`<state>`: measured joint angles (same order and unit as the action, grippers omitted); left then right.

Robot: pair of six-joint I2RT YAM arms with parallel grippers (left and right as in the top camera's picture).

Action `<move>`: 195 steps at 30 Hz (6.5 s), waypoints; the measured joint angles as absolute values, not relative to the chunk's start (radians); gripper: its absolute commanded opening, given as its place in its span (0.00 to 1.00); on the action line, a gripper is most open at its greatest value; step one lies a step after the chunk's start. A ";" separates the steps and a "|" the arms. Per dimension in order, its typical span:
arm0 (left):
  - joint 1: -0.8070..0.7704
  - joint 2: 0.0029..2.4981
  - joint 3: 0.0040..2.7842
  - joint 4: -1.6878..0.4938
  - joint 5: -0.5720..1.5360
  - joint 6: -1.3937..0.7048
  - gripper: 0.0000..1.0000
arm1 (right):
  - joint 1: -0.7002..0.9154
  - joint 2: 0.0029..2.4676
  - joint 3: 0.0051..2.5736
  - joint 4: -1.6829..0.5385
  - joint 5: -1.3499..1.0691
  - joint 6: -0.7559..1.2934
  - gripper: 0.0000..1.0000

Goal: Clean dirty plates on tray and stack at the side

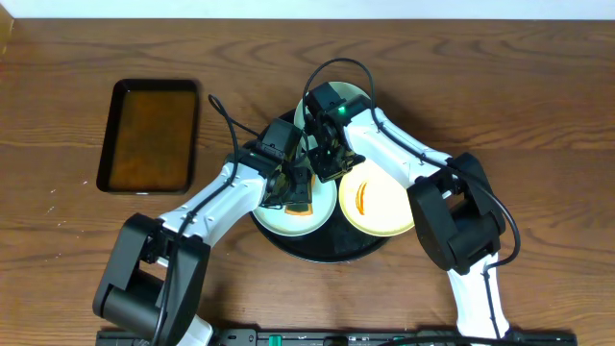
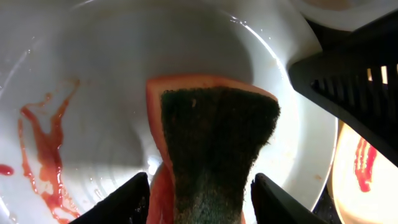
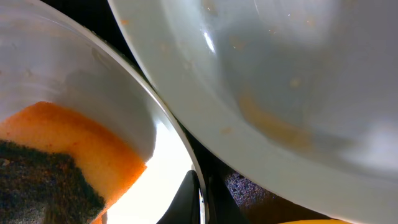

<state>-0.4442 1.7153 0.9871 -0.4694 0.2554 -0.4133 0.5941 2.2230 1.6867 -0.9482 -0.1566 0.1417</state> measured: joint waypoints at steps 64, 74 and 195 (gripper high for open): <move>-0.319 1.736 1.008 -0.639 -0.035 -0.490 0.08 | 0.596 2.223 1.687 -0.936 -0.168 0.149 0.01; -0.310 1.629 1.007 -0.548 0.162 -0.497 0.07 | 0.596 2.223 1.687 -0.936 -0.168 0.149 0.03; -0.093 1.199 0.999 -0.807 -0.081 -0.559 0.07 | 0.929 1.927 1.718 -0.884 1.051 -0.023 0.01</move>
